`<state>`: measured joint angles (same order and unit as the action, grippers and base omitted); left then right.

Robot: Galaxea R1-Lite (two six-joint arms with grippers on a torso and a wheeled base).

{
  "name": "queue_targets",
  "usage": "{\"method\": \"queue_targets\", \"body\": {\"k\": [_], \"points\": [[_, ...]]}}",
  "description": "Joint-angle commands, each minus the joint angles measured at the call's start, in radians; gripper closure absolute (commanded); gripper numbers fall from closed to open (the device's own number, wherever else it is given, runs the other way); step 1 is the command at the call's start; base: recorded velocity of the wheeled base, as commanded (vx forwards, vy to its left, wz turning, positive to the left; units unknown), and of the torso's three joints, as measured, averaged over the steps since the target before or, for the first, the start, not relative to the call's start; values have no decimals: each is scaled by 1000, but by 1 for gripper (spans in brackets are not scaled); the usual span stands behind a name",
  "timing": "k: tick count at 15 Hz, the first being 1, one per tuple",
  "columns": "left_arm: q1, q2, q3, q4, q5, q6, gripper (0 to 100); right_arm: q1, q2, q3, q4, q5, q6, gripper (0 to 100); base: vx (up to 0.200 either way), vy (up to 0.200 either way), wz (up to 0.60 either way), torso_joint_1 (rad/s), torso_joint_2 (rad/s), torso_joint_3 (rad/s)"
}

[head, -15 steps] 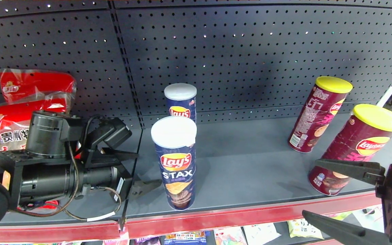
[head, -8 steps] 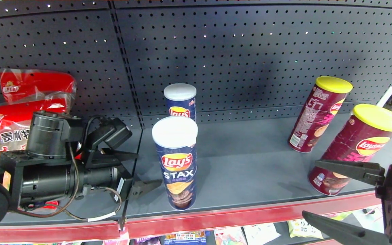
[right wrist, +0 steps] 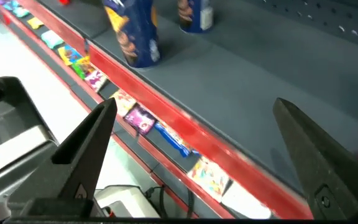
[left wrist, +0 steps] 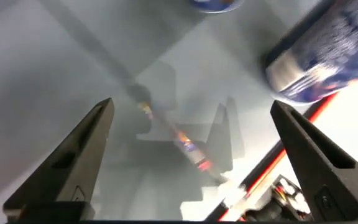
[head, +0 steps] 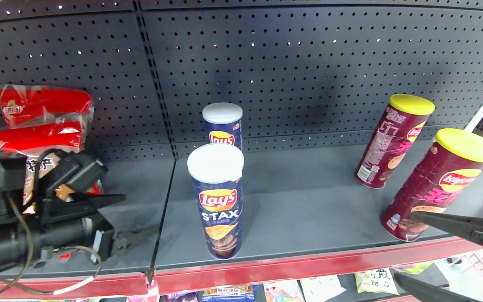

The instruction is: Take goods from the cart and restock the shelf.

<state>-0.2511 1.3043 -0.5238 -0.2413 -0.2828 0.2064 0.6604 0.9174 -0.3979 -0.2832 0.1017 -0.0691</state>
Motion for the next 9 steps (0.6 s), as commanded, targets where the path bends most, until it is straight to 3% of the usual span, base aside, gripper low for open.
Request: {"method": "queue_targets", "body": {"k": [1,3,4,5,6,9], "points": [[128,-381,24,264,76,1,0,-116,-137,85,1,-69,-3,0,0,0,0,0,0,0],[134,-571,-54,570,211,1,0,-240,-212,122,24,-163,-6,0,0,0,0,0,0,0],[133,-609,-79,649,251,1,0,-266,-226,122,42,-166,-4,0,0,0,0,0,0,0],[133,-685,-142,824,317,-8,0,-317,-253,120,73,-166,2,0,0,0,0,0,0,0],[133,-766,-171,932,324,-38,0,-395,-264,120,81,-172,-1,0,0,0,0,0,0,0],[151,-855,-170,938,436,-44,0,-552,-255,102,99,-175,-12,0,0,0,0,0,0,0]]}}
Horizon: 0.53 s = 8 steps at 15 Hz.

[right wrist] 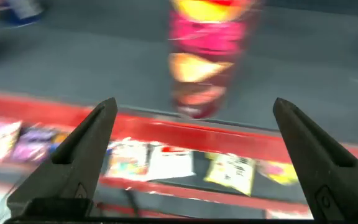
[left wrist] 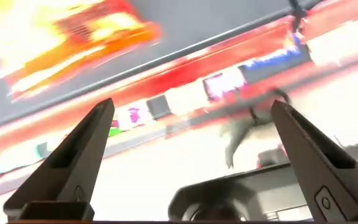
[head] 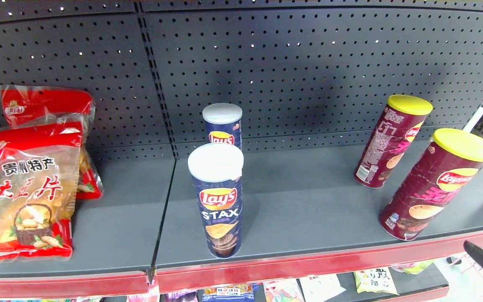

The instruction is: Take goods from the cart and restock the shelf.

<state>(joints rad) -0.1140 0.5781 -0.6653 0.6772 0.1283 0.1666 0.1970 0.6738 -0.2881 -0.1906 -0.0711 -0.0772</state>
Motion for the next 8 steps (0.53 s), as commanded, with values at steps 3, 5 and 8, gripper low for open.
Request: {"method": "queue_targets", "body": {"k": [3,5,8], "points": [[8,-124,-45,-5,27,21,0,-179,9,12,5,1,-30,0,0,0,0,0,0,0],[1,-126,-14,-41,30,83,0,-192,20,21,5,1,-30,0,0,0,0,0,0,0],[1,-135,64,-200,40,102,0,-200,18,23,5,-3,-32,0,0,0,0,0,0,0]]}}
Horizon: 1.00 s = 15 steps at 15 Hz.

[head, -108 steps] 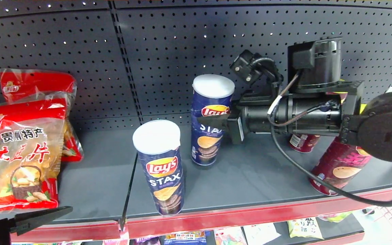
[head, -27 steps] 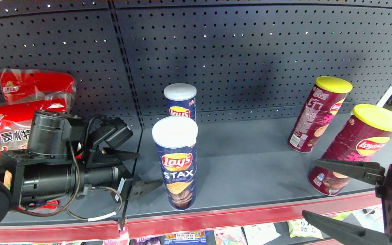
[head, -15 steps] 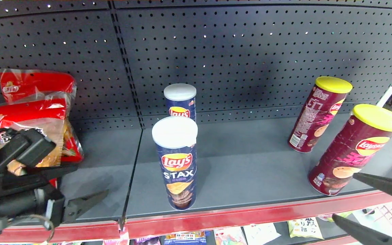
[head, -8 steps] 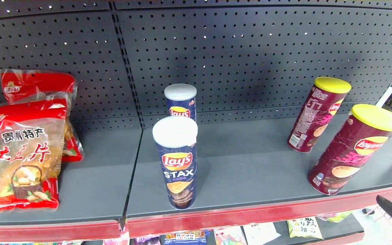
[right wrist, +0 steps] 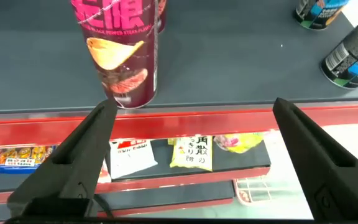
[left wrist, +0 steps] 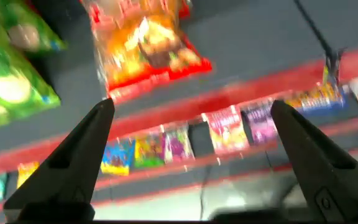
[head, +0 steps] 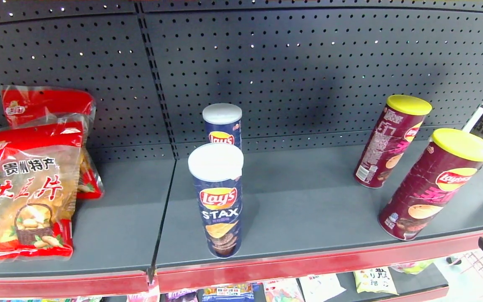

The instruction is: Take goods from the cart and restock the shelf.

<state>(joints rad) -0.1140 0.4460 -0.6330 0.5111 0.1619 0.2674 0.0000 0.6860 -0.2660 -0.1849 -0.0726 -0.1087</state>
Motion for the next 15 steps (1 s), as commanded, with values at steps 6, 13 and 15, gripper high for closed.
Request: {"method": "queue_targets", "body": {"k": [6,13,15], "points": [[1,-23,36,-32,8,-4,0,-20,-9,45,-1,-3,-25,0,-133,0,0,7,3,2],[-1,-47,38,-37,-1,-5,0,-23,-37,63,-1,-1,-35,0,-29,0,0,-2,0,1],[-3,-49,41,-39,-2,-11,0,-21,-37,63,-1,2,-42,0,0,-200,0,-5,-2,2]]}}
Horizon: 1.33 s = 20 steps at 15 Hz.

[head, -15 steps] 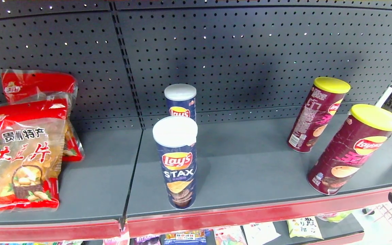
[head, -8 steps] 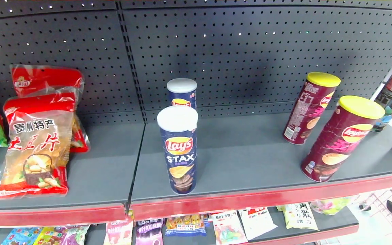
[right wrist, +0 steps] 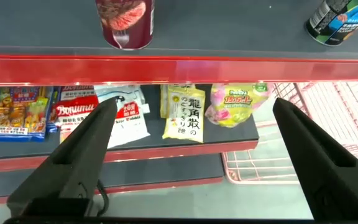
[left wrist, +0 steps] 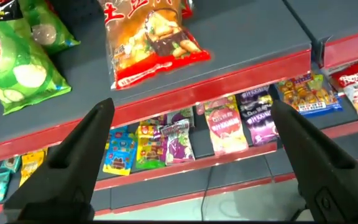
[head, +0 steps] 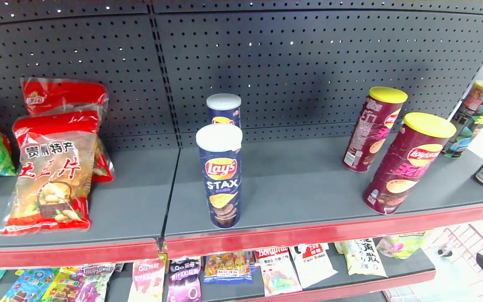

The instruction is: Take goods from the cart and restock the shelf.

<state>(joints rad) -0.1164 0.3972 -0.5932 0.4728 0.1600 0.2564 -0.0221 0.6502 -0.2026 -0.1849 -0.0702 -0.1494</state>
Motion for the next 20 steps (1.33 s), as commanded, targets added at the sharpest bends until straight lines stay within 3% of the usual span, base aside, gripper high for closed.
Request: {"method": "queue_targets", "body": {"k": [1,17,20], "points": [[-2,2,1,-2,0,0,0,2,-1,0,-1,0,-1,0,0,-200,0,-7,-2,2],[-2,2,4,-26,1,4,0,-1,-18,15,-1,-5,-1,0,0,-200,0,6,3,2],[-2,2,4,-26,1,6,0,-2,-24,22,-1,-6,-1,0,0,0,0,0,0,0]]}}
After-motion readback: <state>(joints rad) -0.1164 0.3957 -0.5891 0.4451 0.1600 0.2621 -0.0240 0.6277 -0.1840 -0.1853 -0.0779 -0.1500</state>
